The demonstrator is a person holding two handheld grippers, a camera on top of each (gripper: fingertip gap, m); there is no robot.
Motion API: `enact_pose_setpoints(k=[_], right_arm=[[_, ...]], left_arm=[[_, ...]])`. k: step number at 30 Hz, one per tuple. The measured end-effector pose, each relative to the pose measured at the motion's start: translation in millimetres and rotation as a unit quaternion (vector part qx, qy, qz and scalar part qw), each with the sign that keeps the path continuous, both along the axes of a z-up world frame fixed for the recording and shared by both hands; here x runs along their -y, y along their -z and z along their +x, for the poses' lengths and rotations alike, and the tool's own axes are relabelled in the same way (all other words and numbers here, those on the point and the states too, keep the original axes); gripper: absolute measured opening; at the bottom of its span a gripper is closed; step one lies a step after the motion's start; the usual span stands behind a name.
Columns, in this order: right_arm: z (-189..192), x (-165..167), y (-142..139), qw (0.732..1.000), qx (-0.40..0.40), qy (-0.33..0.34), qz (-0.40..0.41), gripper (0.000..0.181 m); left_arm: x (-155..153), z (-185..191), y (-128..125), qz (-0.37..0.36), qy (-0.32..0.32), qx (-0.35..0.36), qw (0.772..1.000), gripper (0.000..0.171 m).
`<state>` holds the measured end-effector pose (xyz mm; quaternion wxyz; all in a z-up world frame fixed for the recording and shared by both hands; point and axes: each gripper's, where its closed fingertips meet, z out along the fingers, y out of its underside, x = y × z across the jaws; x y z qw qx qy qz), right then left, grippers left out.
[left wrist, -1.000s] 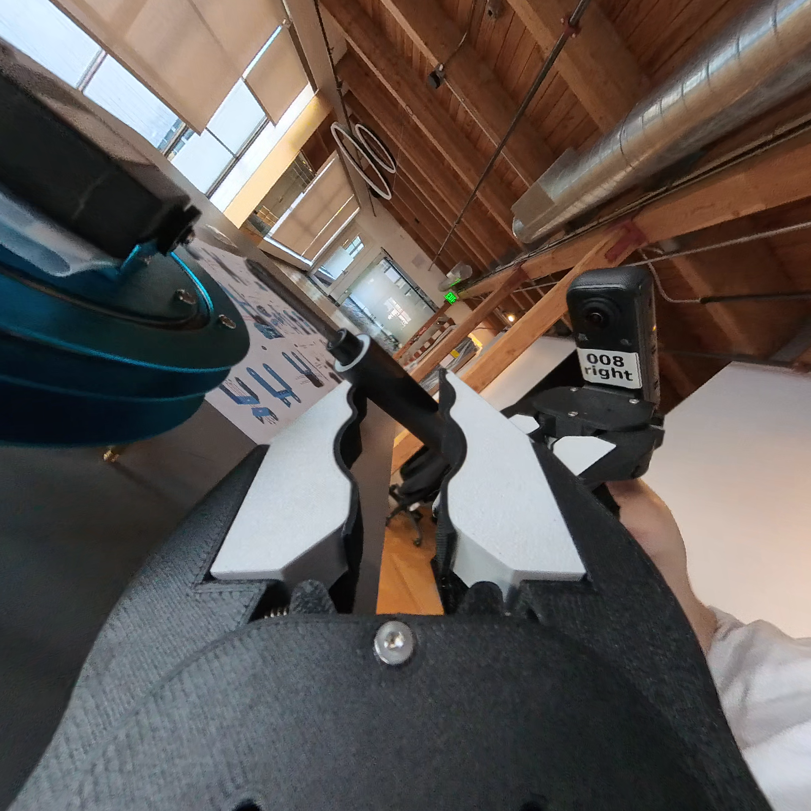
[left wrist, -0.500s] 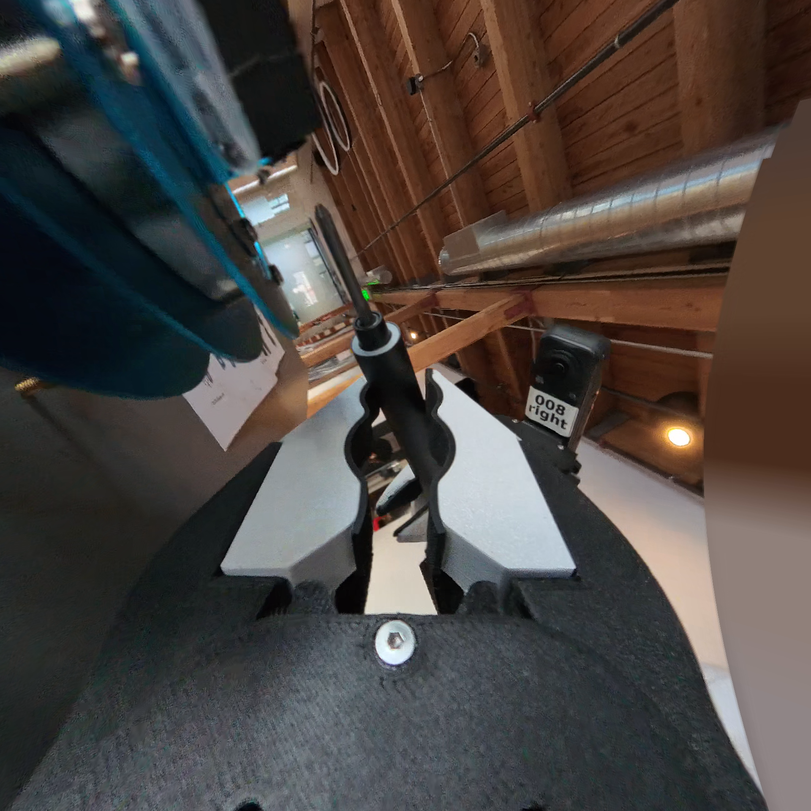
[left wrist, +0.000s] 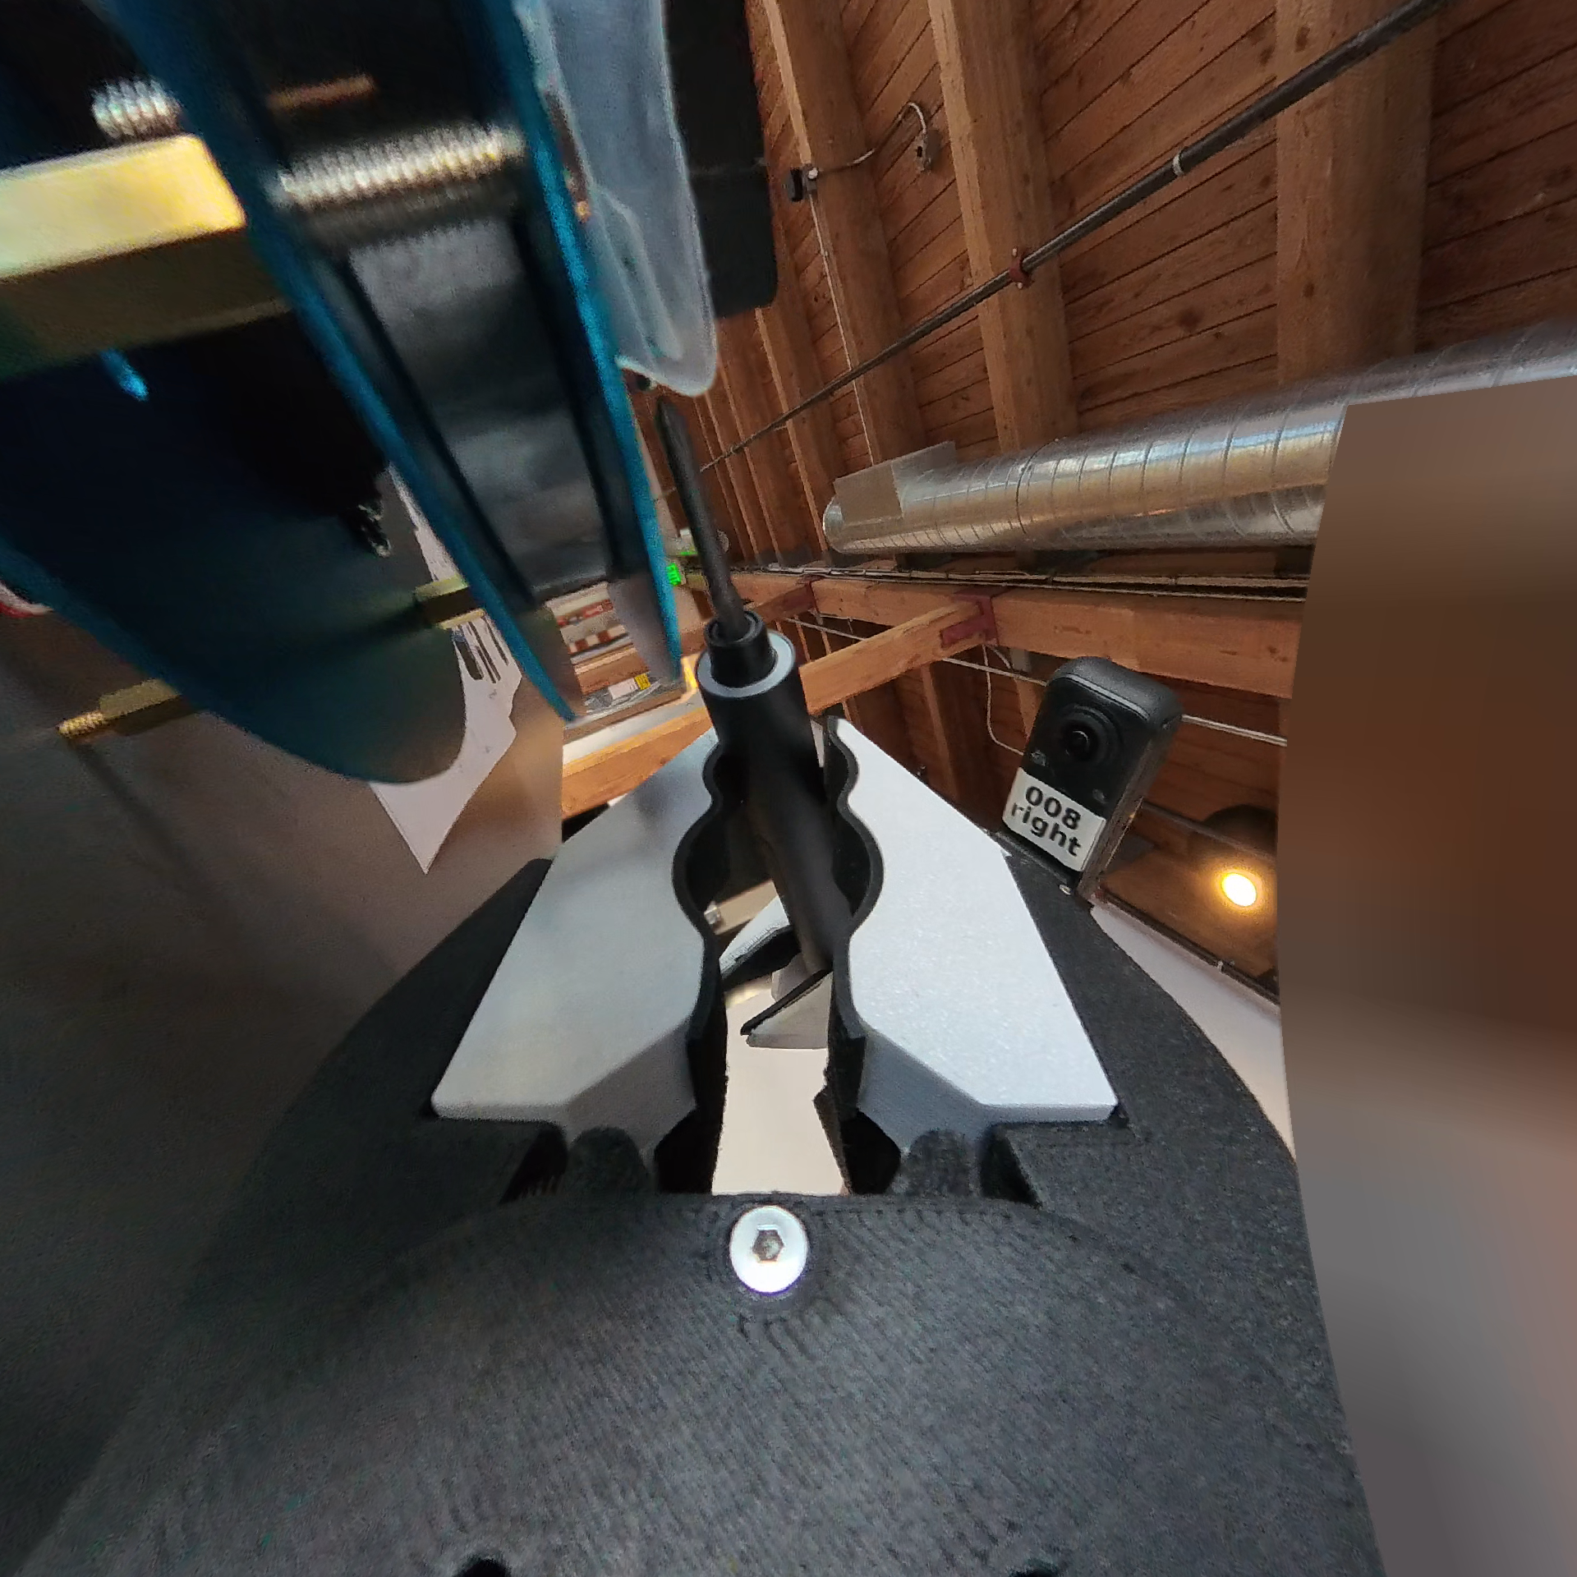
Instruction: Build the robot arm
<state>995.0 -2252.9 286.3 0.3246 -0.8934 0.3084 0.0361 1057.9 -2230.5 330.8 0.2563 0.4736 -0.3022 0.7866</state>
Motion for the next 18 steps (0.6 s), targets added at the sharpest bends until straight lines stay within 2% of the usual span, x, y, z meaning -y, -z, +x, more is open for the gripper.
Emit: enact_pose_setpoints(k=[18], right_arm=[[1.2, -1.2, 0.5, 1.0, 0.001, -0.001, 0.002, 0.013]], left_arm=[[-1.3, 1.5, 0.5, -0.006, 0.0, 0.0, 1.0, 0.016]])
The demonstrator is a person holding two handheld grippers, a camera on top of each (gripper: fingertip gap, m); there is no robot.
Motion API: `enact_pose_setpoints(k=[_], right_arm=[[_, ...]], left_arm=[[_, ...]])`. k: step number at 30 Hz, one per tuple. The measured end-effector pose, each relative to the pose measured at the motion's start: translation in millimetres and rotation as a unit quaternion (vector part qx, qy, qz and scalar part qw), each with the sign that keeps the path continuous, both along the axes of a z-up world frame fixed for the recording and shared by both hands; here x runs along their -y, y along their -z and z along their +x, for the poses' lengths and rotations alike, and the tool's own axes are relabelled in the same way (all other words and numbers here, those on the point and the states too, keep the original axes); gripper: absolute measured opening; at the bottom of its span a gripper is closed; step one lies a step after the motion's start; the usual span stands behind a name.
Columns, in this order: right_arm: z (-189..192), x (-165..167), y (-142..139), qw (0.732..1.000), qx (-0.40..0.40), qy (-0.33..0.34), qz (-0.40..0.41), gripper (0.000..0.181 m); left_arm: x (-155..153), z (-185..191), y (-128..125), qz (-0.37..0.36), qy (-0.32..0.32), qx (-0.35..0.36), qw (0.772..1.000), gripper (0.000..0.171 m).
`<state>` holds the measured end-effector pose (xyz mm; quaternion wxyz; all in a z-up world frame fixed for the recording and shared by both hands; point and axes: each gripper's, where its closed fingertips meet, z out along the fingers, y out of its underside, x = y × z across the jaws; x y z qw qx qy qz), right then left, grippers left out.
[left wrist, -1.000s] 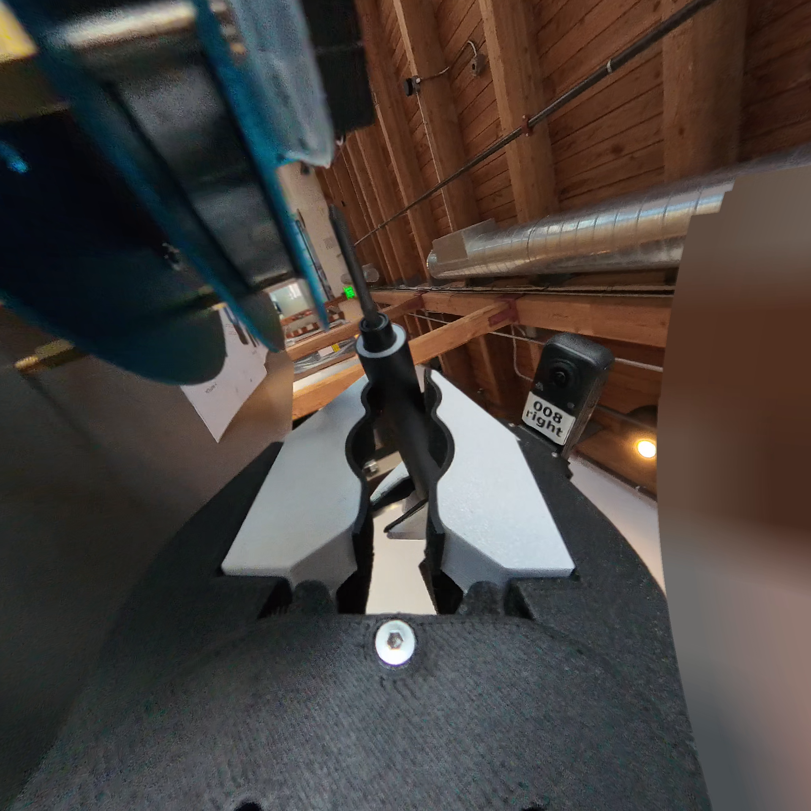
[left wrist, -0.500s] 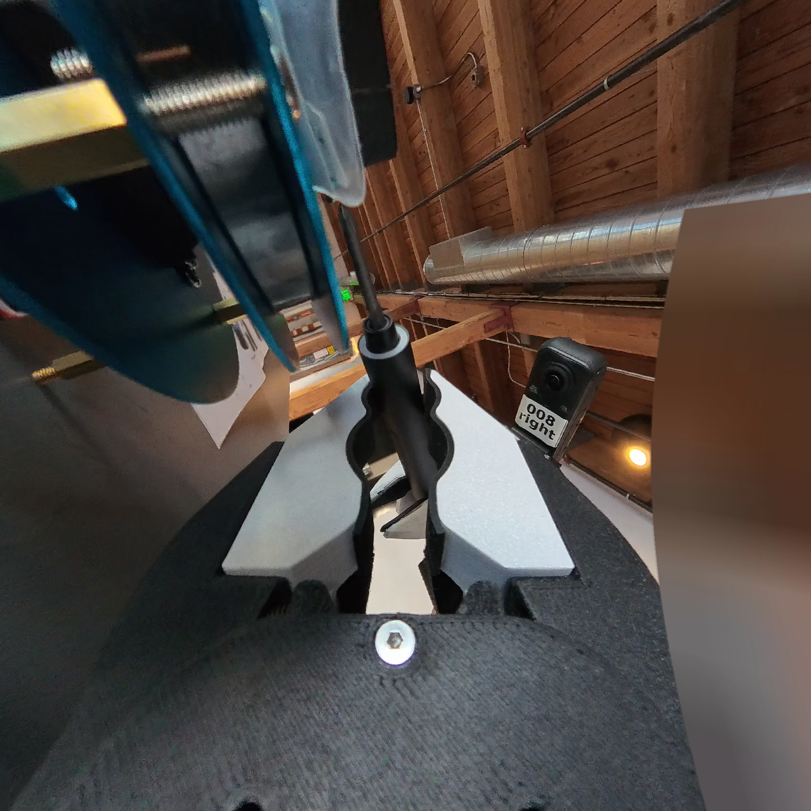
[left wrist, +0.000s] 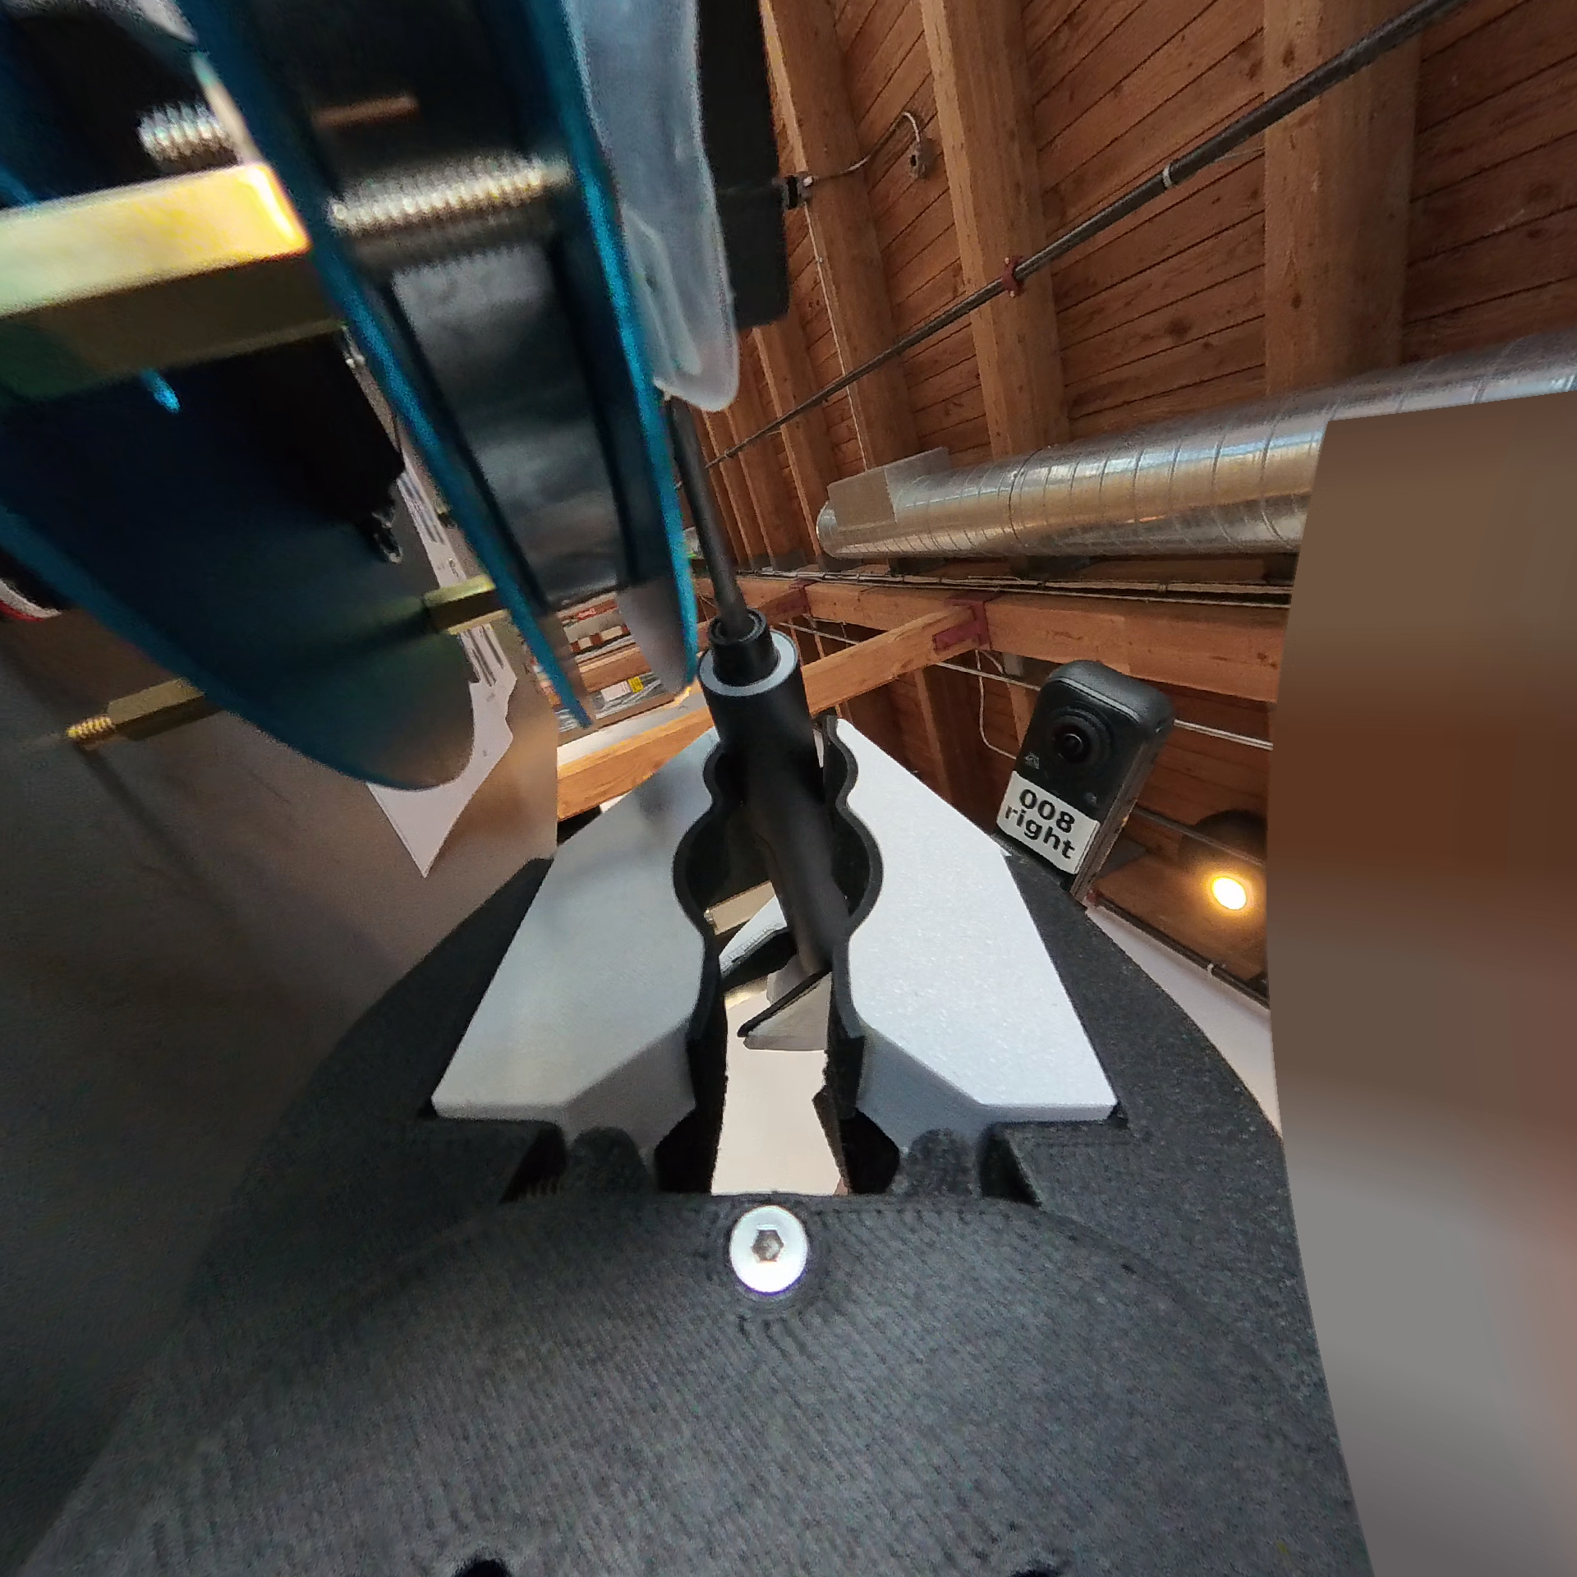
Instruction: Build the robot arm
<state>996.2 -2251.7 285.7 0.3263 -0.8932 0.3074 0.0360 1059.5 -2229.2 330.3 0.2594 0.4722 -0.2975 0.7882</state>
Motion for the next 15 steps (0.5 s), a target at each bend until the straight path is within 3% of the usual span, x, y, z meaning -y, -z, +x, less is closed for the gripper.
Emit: enact_pose_setpoints(k=[15], right_arm=[[2.3, 0.4, -2.8, 1.0, 0.003, -0.004, -0.002, 0.013]], left_arm=[[-0.7, 1.3, -1.5, -0.023, 0.006, -0.008, 1.0, 0.016]])
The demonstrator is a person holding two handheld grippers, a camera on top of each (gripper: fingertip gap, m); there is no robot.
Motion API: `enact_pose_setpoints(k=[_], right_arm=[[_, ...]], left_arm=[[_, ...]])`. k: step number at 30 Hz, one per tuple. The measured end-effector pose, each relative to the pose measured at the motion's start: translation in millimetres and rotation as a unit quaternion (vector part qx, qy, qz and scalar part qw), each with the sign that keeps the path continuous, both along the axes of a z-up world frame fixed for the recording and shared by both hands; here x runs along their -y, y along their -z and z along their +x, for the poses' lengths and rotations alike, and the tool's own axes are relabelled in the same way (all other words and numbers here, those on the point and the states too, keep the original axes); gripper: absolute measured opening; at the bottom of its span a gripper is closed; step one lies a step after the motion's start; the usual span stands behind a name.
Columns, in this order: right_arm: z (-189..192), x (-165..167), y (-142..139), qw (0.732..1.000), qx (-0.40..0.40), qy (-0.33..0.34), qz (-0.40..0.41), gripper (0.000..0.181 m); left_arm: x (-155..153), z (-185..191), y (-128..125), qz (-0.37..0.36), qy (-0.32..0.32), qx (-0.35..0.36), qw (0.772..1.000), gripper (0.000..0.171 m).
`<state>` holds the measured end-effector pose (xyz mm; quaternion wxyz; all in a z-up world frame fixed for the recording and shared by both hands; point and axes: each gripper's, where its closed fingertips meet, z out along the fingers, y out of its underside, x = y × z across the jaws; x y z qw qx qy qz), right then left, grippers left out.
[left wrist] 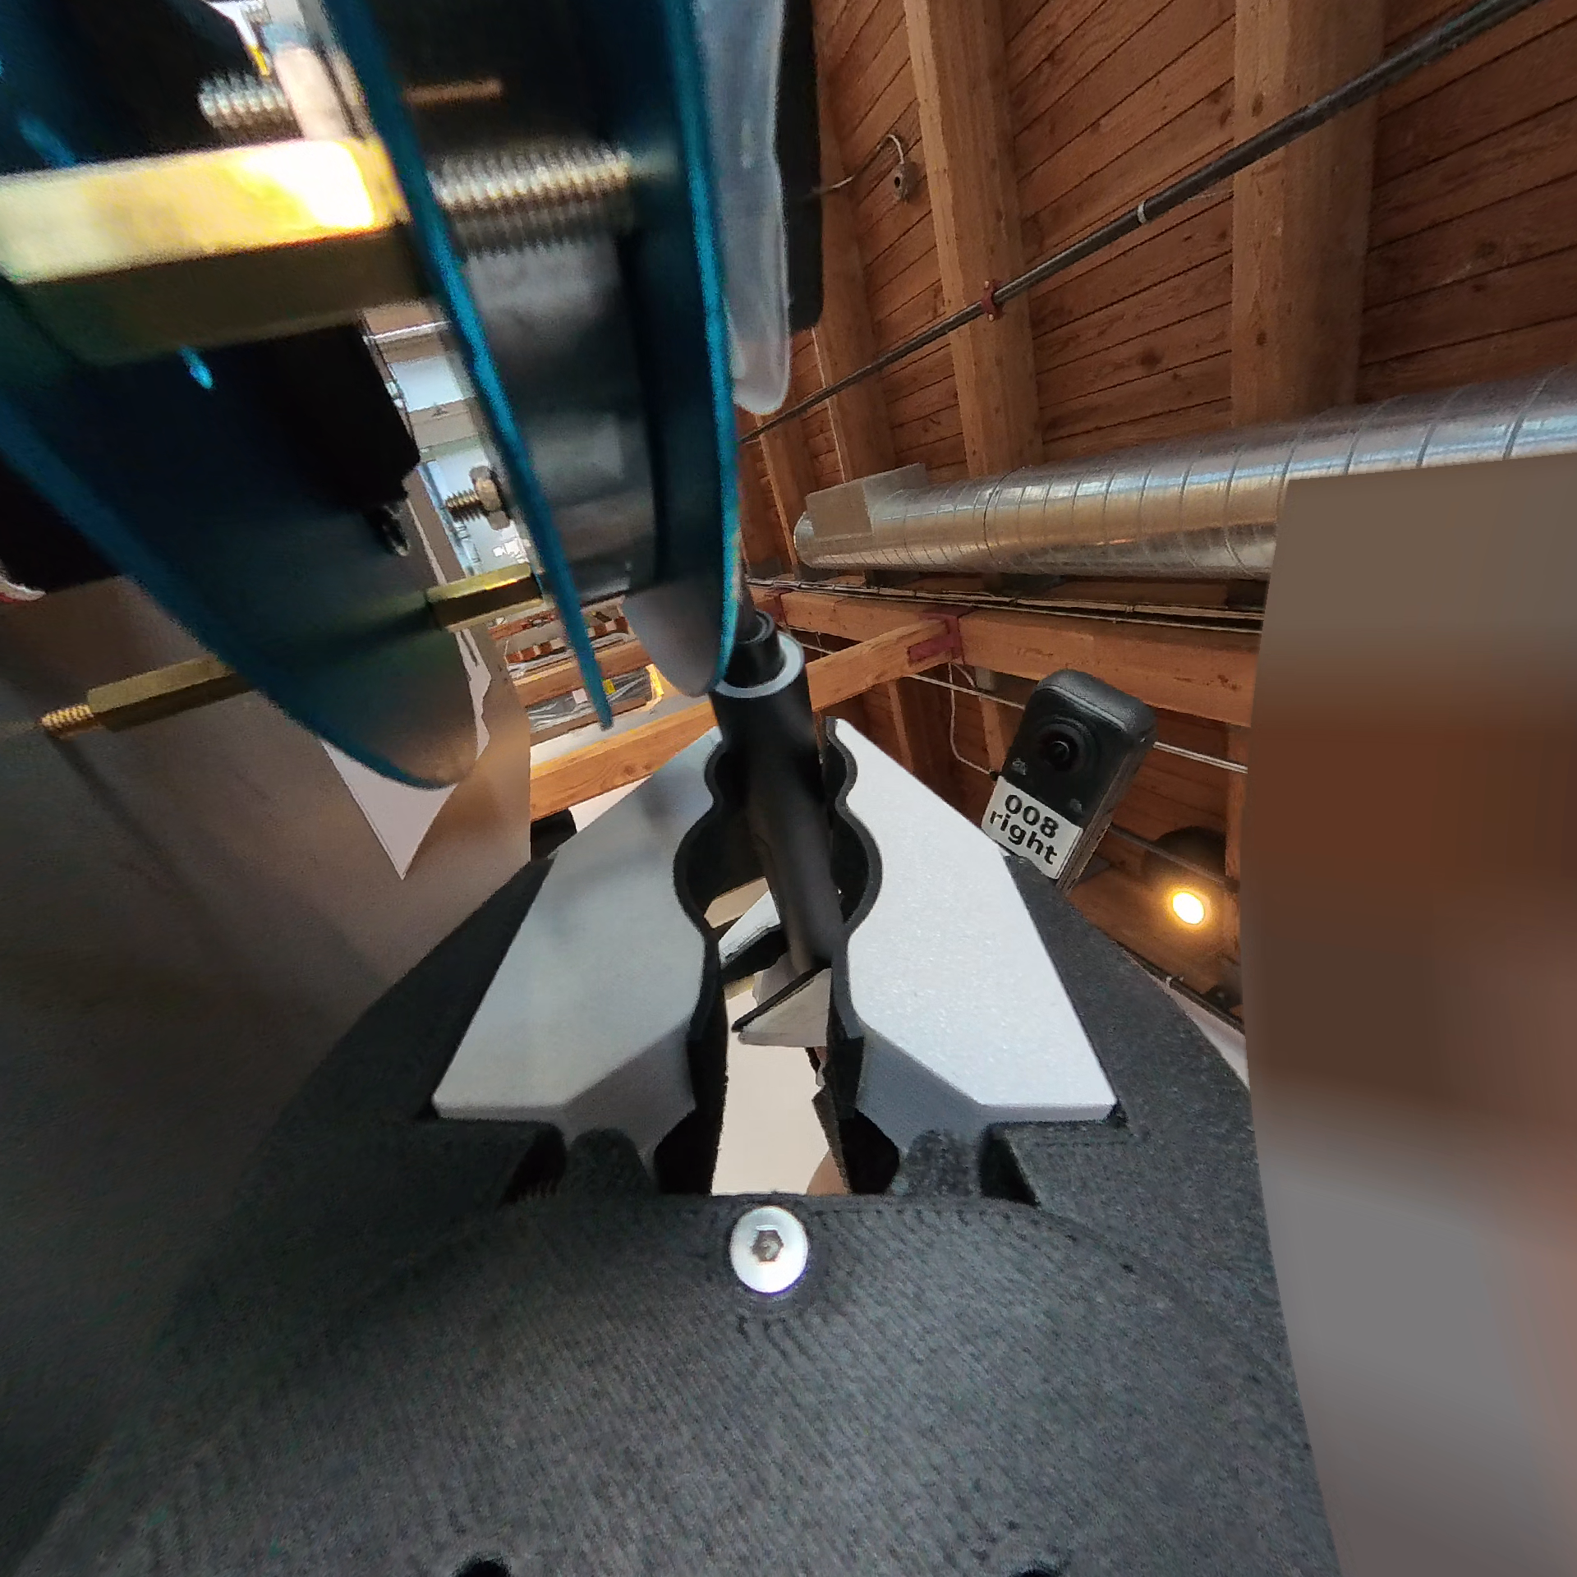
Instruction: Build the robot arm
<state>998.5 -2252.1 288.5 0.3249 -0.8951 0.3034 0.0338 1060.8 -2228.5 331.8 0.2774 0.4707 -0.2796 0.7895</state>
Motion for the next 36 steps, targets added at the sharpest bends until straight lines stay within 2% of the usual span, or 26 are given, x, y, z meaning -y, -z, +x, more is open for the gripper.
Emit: enact_pose_setpoints(k=[7, 17, 36], right_arm=[[1, -1, -4, 1.0, -0.001, -0.001, 0.001, 0.014], [-6, -10, -8, 0.973, -0.177, 0.02, 0.146, 0.015], [-8, -9, -4, 0.974, -0.146, 0.027, 0.17, 0.014]], left_arm=[[-1, 0, -2, -0.03, 0.006, -0.012, 0.999, 0.015], [-3, 2, 2, -0.042, 0.001, -0.028, 0.999, 0.014], [2, 0, 2, -0.016, 0.012, -0.013, 1.0, 0.014]])
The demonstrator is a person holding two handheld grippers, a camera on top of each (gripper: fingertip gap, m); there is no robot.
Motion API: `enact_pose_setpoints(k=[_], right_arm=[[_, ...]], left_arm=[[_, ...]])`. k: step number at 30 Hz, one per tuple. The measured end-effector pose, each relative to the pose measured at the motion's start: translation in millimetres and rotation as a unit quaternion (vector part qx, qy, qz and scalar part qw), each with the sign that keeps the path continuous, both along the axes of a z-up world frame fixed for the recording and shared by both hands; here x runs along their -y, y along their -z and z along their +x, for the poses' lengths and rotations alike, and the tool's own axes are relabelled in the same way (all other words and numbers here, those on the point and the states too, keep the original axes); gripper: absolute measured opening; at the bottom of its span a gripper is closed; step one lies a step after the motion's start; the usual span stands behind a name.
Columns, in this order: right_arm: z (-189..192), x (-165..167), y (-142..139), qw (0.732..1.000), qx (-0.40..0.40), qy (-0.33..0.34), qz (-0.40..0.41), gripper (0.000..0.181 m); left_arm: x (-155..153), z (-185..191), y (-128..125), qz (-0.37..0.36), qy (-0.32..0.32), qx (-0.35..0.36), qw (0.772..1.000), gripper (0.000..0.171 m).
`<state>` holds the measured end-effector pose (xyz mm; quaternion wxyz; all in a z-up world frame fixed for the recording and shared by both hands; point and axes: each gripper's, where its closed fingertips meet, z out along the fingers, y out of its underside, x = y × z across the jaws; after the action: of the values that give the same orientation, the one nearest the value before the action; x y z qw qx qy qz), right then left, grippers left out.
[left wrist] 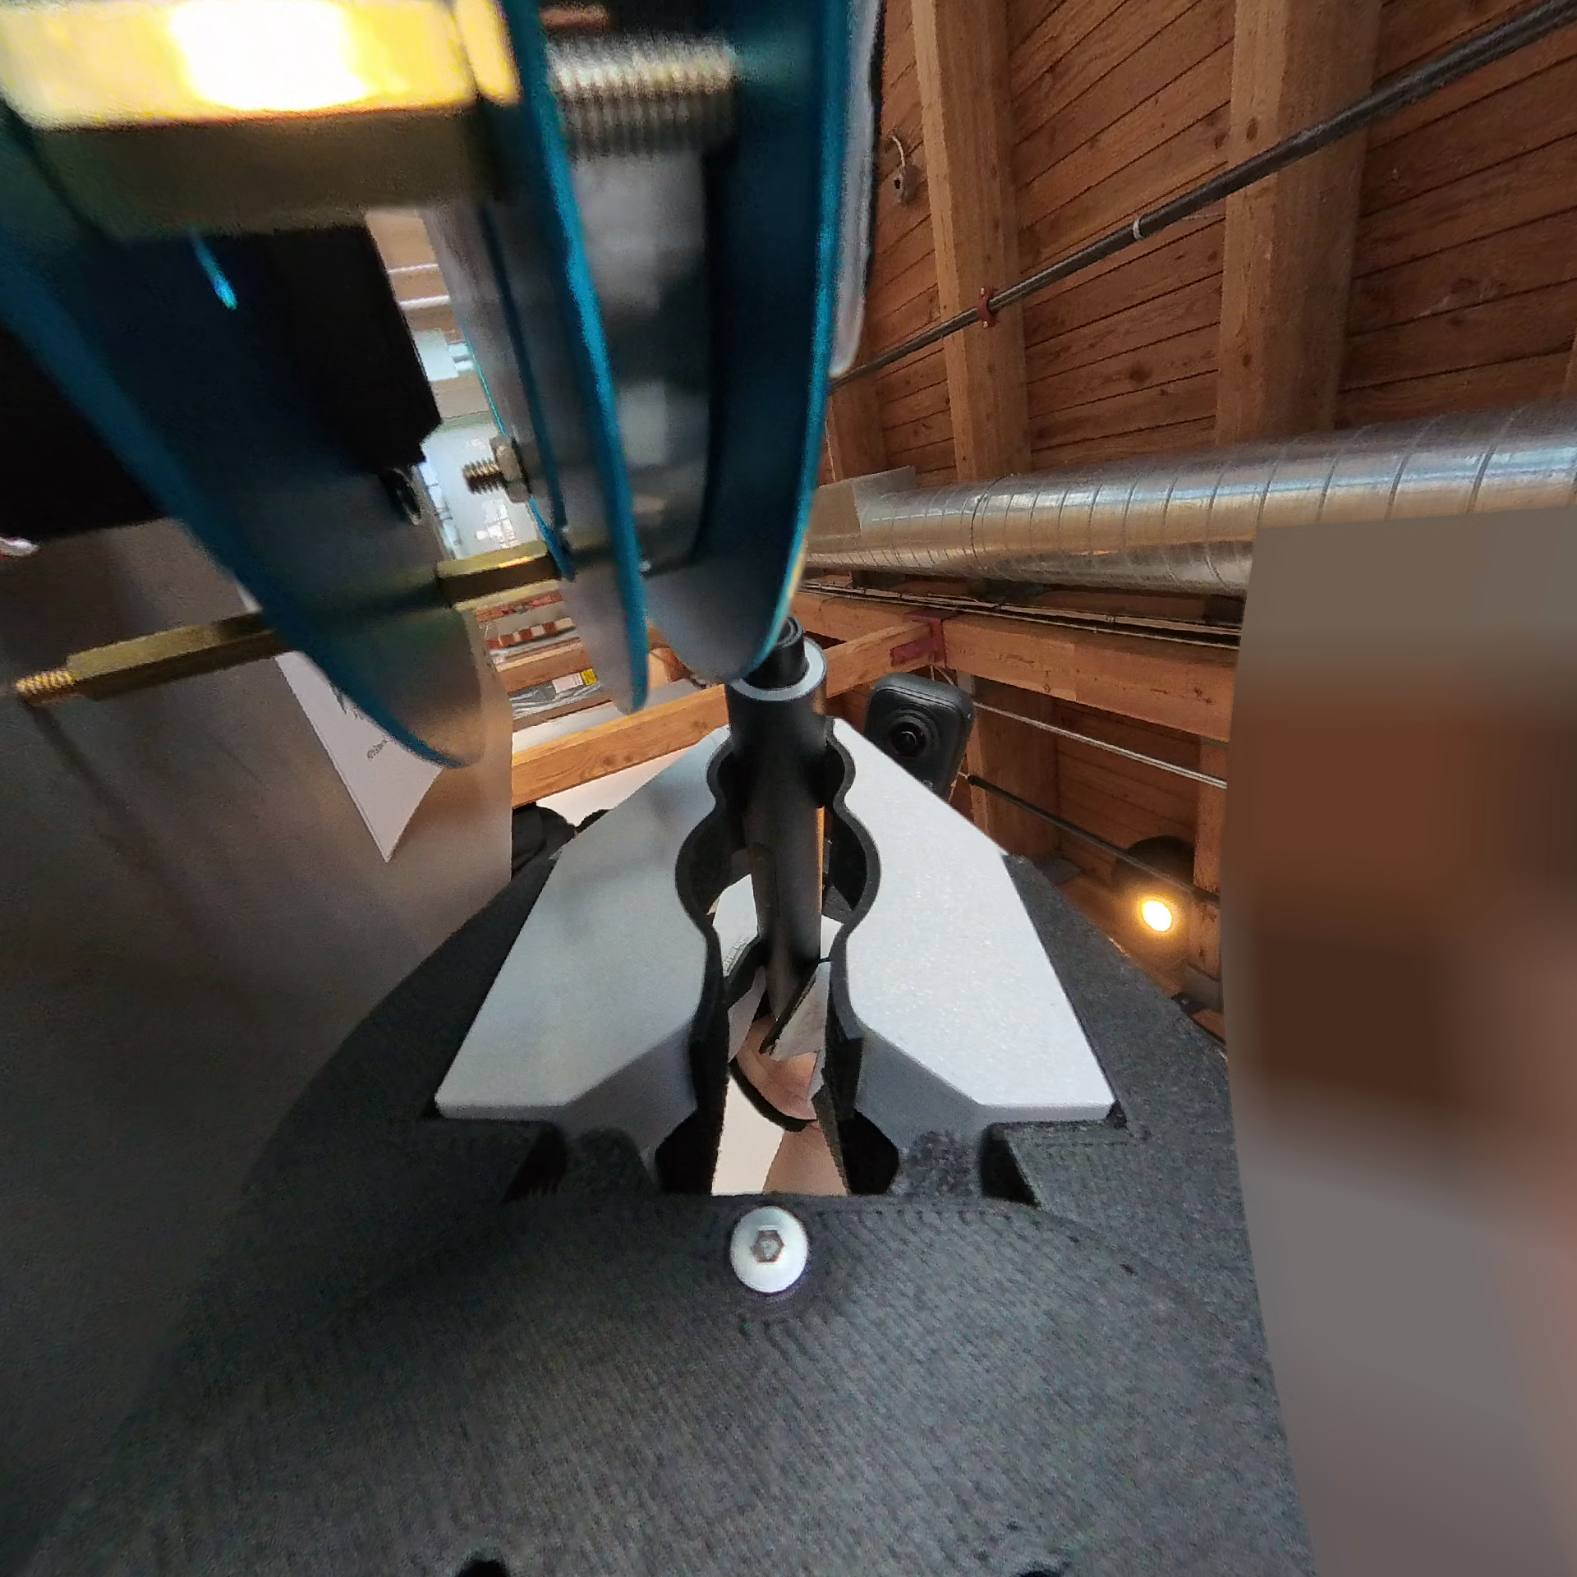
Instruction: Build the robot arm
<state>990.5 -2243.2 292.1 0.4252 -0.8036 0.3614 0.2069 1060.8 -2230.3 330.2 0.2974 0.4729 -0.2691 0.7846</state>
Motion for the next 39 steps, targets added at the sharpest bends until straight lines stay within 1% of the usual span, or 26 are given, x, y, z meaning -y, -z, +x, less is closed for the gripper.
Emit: enact_pose_setpoints(k=[23, 34, 39], right_arm=[[2.9, -0.3, 0.4, 1.0, -0.001, -0.001, -0.001, 0.014], [3.0, -0.2, 0.0, 0.999, 0.035, -0.006, -0.027, 0.014], [3.2, 0.1, 0.1, 0.999, 0.039, -0.008, -0.033, 0.014]], left_arm=[[-0.4, 3.1, 2.2, -0.013, 0.002, -0.009, 1.0, 0.015], [-1.6, 2.4, 0.7, -0.026, 0.002, -0.009, 1.0, 0.015], [-1.6, 2.5, 0.8, -0.026, 0.002, -0.009, 1.0, 0.014]])
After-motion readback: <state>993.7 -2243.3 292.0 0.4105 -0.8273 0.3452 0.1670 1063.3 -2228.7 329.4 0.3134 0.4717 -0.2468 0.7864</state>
